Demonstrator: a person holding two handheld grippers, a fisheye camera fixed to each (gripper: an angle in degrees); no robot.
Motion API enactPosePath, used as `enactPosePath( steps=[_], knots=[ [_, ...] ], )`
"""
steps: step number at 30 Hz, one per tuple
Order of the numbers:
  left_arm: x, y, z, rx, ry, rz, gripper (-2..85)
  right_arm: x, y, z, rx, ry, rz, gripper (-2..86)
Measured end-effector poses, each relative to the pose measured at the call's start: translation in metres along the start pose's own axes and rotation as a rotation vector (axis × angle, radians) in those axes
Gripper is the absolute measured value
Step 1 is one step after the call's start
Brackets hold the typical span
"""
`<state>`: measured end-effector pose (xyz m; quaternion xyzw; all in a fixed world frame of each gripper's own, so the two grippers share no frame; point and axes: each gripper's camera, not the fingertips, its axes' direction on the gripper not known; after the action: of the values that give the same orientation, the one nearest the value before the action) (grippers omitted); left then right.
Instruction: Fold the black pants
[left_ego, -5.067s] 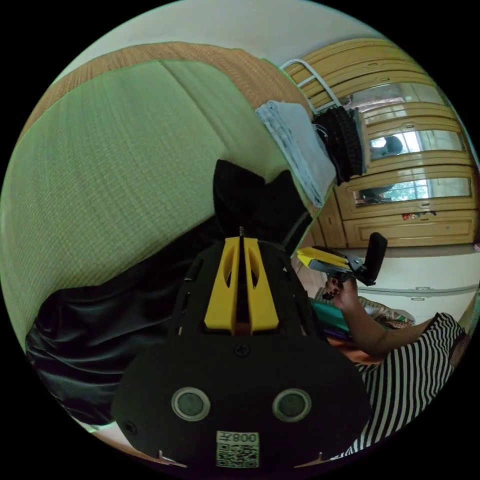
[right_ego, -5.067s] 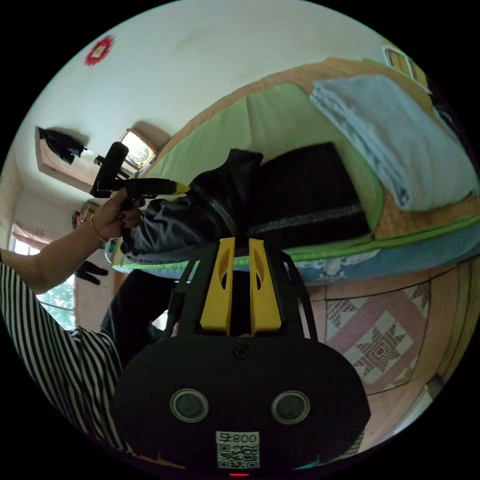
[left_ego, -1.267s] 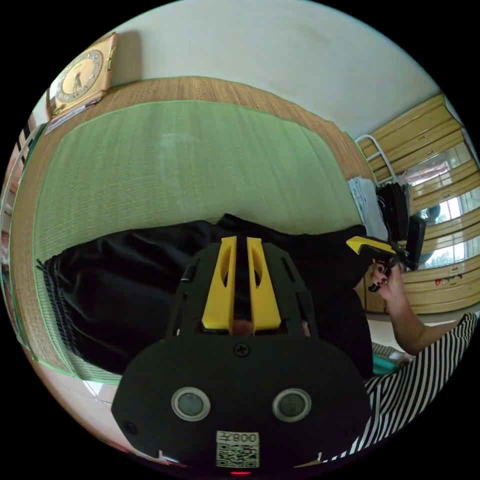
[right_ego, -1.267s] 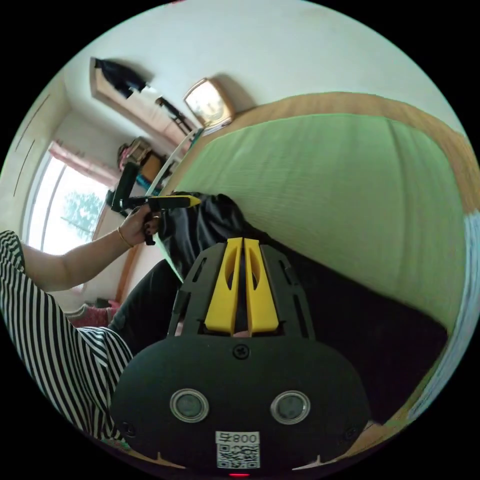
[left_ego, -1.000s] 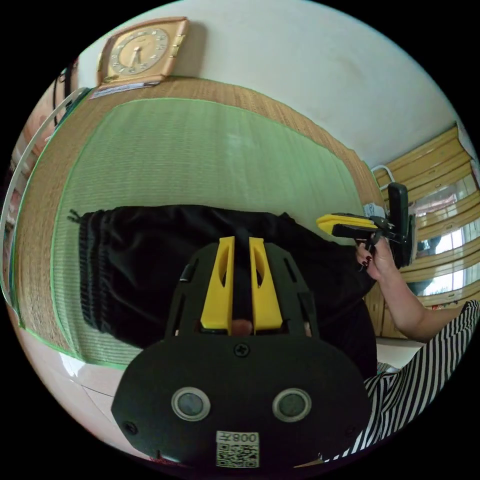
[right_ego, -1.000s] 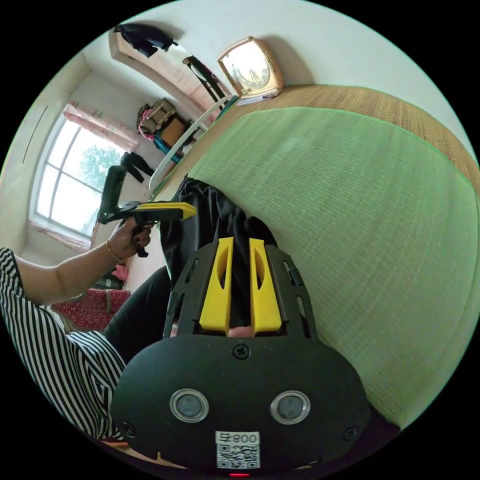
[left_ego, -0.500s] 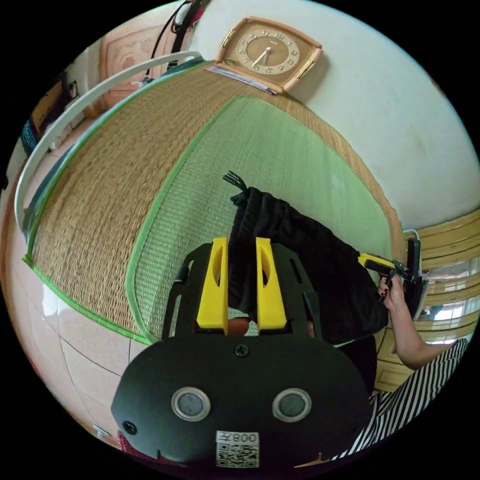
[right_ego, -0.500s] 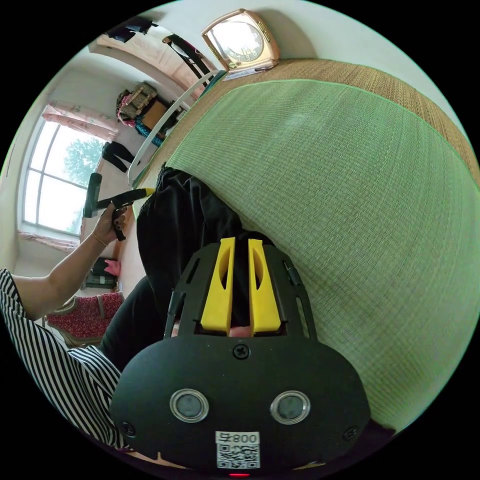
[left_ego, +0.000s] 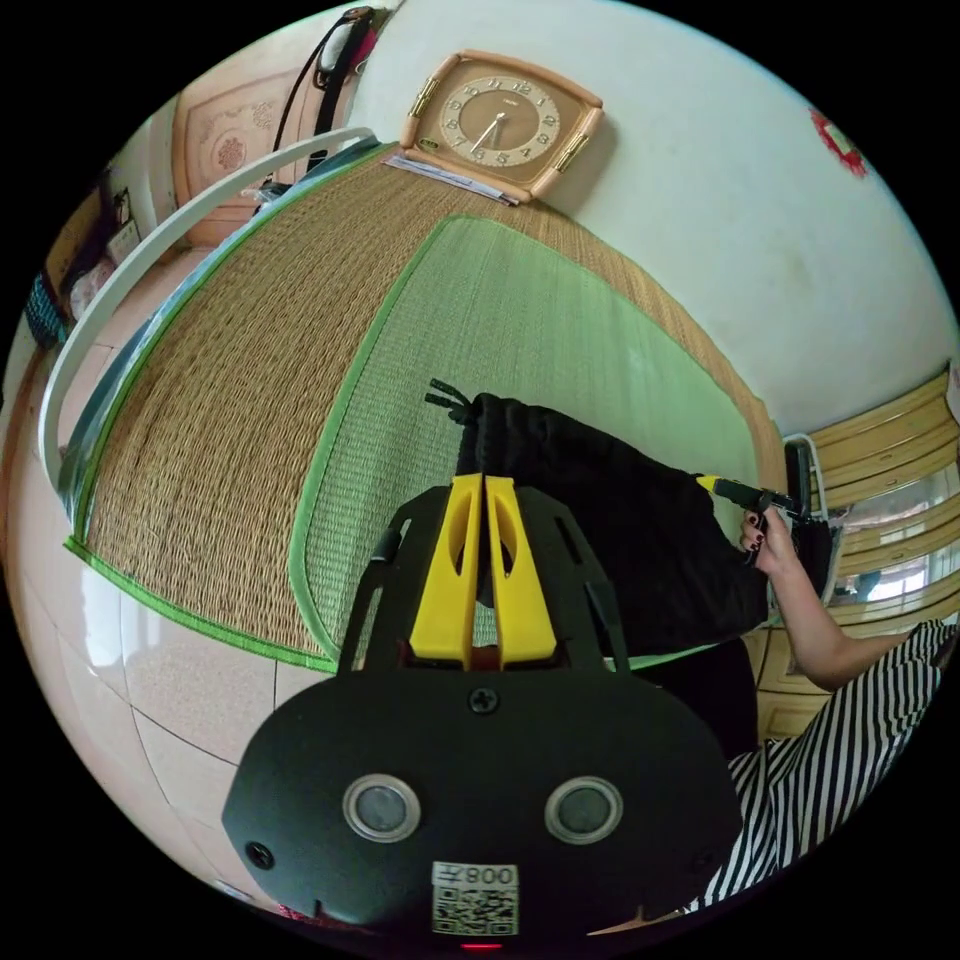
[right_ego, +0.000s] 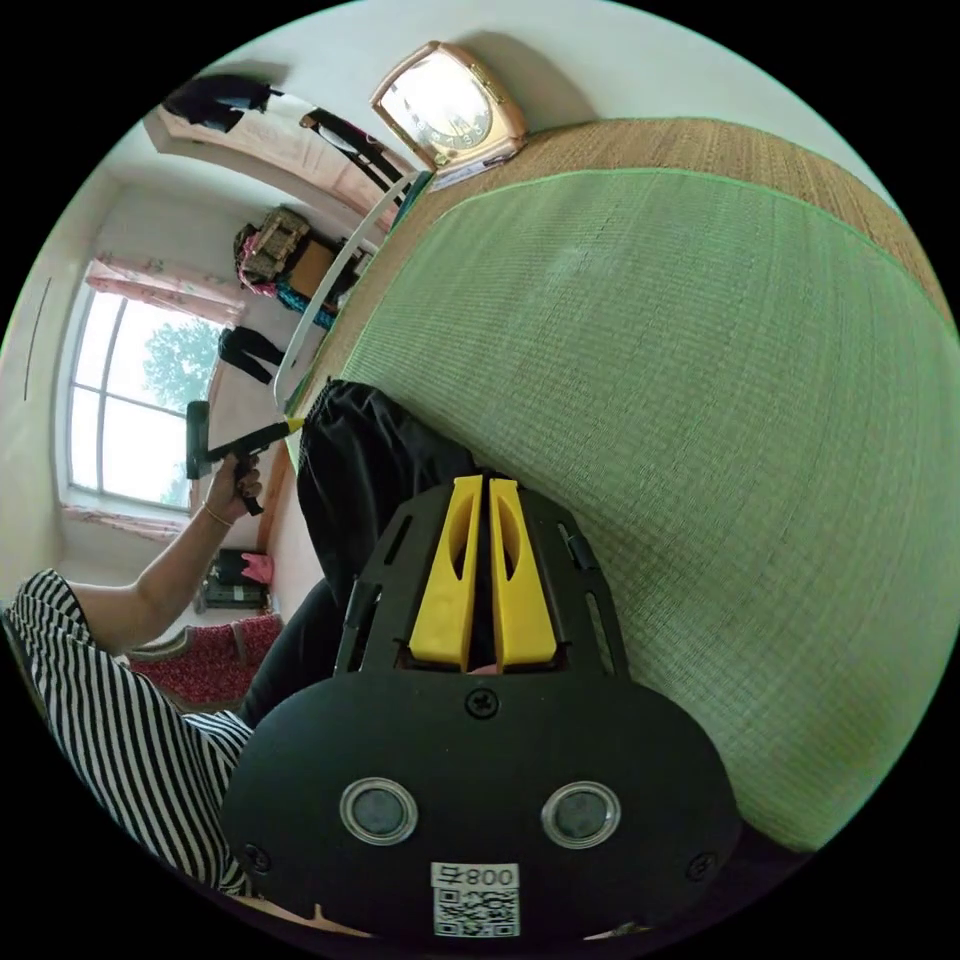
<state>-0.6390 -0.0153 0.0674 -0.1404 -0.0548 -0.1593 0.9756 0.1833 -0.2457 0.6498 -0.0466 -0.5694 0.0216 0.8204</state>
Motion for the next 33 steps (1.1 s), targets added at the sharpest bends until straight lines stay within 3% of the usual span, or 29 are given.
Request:
enactPosePath(
  steps=[7, 13, 18, 21, 23, 26, 33],
  knots=[
    [-0.027, 0.000, -0.004, 0.032, -0.019, -0.058, 0.3, 0.024, -0.009, -0.036, 0.155, -0.222, 0.042, 0.4],
    [-0.022, -0.012, 0.011, 0.010, -0.054, -0.050, 0.6, 0.030, -0.027, -0.021, 0.081, -0.131, 0.041, 0.4],
    [-0.001, -0.020, 0.001, 0.129, -0.165, -0.063, 1.0, 0.040, -0.035, -0.016, 0.050, -0.143, 0.068, 0.5],
    [0.038, -0.030, 0.011, 0.154, -0.063, 0.049, 0.7, 0.046, -0.037, -0.015, 0.048, -0.150, 0.092, 0.6],
    [0.083, -0.043, 0.039, 0.079, 0.105, 0.195, 0.4, 0.049, -0.037, -0.015, 0.053, -0.157, 0.109, 0.7],
    [0.146, -0.058, 0.082, -0.045, 0.214, 0.379, 0.2, 0.055, -0.037, -0.015, 0.054, -0.185, 0.139, 0.8],
    [0.228, -0.083, 0.145, -0.181, 0.021, 0.538, 0.1, 0.066, -0.027, -0.034, 0.103, -0.227, 0.208, 0.3]
  ],
)
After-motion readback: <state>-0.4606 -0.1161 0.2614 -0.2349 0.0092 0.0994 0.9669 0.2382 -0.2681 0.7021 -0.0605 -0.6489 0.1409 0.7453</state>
